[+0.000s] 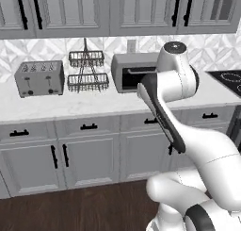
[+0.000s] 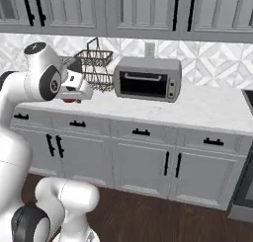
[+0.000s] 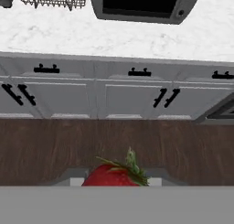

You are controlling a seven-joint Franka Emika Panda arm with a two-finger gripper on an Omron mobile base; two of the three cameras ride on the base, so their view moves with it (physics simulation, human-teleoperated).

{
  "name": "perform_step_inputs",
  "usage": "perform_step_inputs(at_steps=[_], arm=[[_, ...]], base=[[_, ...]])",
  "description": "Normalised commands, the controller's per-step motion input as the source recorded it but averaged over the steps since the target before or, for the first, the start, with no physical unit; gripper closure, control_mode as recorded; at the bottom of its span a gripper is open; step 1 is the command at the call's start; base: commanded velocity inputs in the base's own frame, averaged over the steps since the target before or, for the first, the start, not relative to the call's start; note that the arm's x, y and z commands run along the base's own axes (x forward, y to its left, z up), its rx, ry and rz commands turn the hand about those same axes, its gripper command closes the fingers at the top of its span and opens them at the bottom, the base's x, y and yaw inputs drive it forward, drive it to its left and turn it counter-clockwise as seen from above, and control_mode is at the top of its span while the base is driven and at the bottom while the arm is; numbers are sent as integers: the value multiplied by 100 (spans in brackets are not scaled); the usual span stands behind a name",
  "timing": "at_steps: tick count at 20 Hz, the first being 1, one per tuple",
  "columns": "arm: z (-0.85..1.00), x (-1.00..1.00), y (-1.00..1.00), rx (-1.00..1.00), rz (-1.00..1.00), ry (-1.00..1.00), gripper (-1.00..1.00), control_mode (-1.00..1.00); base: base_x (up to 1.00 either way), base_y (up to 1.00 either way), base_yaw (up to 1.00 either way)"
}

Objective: Take the strawberry from the fridge and place it on top of the pancake, located on the dining counter.

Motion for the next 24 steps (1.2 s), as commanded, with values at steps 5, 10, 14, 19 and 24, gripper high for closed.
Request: perform_step_inputs(at_steps=[5,10,14,19,24], arm=[[0,0,0,0,0,0,100,100],[0,0,0,0,0,0,100,100],[0,0,0,0,0,0,100,100],[0,0,0,0,0,0,100,100],[0,0,0,0,0,0,100,100]], base=[[-4,-43,-76],[-1,-46,-75],[0,-52,-74],[0,-52,-72],[0,-55,-69]])
